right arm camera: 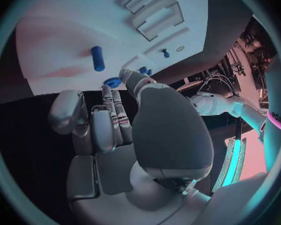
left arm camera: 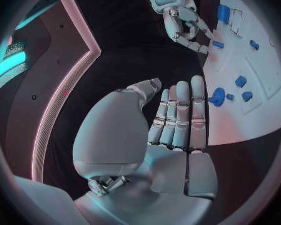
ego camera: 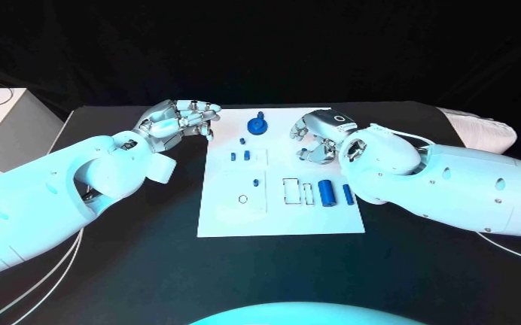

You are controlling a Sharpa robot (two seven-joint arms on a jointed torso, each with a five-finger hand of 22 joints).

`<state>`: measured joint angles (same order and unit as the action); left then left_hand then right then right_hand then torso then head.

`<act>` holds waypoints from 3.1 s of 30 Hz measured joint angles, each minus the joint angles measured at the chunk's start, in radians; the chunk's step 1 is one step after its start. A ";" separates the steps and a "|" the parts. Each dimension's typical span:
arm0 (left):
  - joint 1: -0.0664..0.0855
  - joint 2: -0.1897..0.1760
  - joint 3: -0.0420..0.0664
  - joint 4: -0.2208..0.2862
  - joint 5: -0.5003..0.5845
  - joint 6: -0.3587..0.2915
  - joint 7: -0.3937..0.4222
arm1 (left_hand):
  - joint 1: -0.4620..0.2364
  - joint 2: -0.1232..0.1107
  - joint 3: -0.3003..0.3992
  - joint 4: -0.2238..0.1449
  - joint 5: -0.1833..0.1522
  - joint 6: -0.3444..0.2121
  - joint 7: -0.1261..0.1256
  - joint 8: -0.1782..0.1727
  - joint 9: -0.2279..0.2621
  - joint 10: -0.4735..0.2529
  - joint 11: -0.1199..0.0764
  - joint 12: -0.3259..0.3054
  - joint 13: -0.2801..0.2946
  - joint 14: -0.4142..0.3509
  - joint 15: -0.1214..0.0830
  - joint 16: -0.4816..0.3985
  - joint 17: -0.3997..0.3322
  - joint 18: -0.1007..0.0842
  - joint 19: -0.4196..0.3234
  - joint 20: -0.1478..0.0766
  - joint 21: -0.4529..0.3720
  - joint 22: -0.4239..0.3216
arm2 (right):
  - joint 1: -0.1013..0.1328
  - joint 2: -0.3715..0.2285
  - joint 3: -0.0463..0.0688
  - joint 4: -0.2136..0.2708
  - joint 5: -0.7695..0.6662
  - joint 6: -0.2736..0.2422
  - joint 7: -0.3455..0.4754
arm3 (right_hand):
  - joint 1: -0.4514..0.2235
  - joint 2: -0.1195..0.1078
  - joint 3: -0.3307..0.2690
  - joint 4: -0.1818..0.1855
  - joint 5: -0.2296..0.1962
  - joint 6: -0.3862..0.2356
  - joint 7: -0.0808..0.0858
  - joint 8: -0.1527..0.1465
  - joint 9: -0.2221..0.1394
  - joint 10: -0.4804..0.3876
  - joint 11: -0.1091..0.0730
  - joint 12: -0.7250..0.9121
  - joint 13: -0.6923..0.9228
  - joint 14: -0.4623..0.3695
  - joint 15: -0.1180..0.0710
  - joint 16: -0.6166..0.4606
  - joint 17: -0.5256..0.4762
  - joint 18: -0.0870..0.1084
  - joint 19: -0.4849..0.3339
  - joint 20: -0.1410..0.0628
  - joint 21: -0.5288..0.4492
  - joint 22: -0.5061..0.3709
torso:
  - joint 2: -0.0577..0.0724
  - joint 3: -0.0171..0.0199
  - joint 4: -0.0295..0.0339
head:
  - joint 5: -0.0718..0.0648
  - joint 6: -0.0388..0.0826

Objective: Assemble the parts on the task board

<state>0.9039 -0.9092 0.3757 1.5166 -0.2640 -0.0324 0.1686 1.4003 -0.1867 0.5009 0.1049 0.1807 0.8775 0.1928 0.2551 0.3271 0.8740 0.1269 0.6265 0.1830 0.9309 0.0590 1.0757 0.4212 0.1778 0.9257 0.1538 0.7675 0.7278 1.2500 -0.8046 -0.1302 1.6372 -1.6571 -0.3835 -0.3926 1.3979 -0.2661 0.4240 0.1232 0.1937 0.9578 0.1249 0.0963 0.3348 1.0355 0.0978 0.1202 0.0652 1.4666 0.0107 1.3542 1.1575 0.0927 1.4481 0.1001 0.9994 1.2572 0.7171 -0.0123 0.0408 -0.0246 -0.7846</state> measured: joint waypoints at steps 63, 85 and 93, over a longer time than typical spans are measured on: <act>-0.004 -0.004 0.000 0.000 0.000 -0.001 -0.001 | 0.000 0.000 -0.003 0.003 0.000 0.000 0.000 0.000 0.000 0.000 0.000 0.000 -0.001 0.000 0.000 0.000 0.000 0.000 0.004 0.004 -0.004 -0.003 | -0.004 0.046 -0.008 -0.079 -0.109 0.167 0.003 | 0.060 0.029 0.122 0.070 -0.001 0.109 0.009 0.039 -0.004 0.125 -0.022 0.001 0.004 0.000 -0.015 0.019 -0.007 0.000 0.018 -0.010 0.093 0.051 | 0.001 -0.0012 0.0020 | -0.007 -0.004; -0.004 -0.003 0.000 -0.002 0.001 -0.002 -0.002 | 0.000 0.000 -0.008 0.014 0.000 0.000 0.000 0.000 -0.001 0.000 0.000 0.000 -0.002 0.004 0.004 0.000 0.000 0.000 0.004 0.004 -0.011 -0.006 | -0.011 0.044 -0.010 -0.072 -0.122 0.171 -0.005 | 0.055 0.024 0.167 0.038 -0.003 0.131 0.002 0.063 0.015 0.157 -0.008 -0.014 0.006 0.000 -0.022 0.019 -0.028 0.000 0.018 -0.018 0.127 0.050 | 0.001 -0.0010 0.0019 | -0.008 -0.005; -0.004 -0.003 0.000 -0.002 0.001 -0.002 -0.003 | -0.004 0.004 -0.008 0.014 0.000 0.000 0.000 0.000 -0.001 0.000 0.000 0.000 -0.002 0.004 0.004 0.000 0.000 0.000 0.004 0.004 -0.011 -0.007 | -0.017 0.040 -0.014 -0.065 -0.123 0.131 -0.005 | 0.050 0.040 0.205 -0.009 -0.030 0.159 -0.005 0.093 0.041 0.183 0.018 -0.010 0.006 0.000 -0.036 0.019 -0.022 -0.011 0.020 -0.027 0.179 0.050 | 0.001 -0.0012 0.0020 | -0.010 -0.006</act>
<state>0.9002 -0.9125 0.3756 1.5144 -0.2630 -0.0348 0.1657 1.3962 -0.1826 0.4926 0.1188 0.1807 0.8774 0.1928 0.2551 0.3264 0.8740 0.1269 0.6265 0.1814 0.9345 0.0627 1.0757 0.4213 0.1777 0.9293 0.1575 0.7562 0.7205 1.2334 -0.7649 -0.1438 1.5726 -1.7796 -0.2525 -0.3974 1.4482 -0.2261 0.6289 0.1147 0.1640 1.1166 0.1197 0.1896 0.3761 1.2181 0.1156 0.1101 0.0716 1.4668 -0.0254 1.3729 1.1356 0.0816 1.4679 0.0732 1.1784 1.3074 0.7184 -0.0134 0.0429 -0.0343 -0.7902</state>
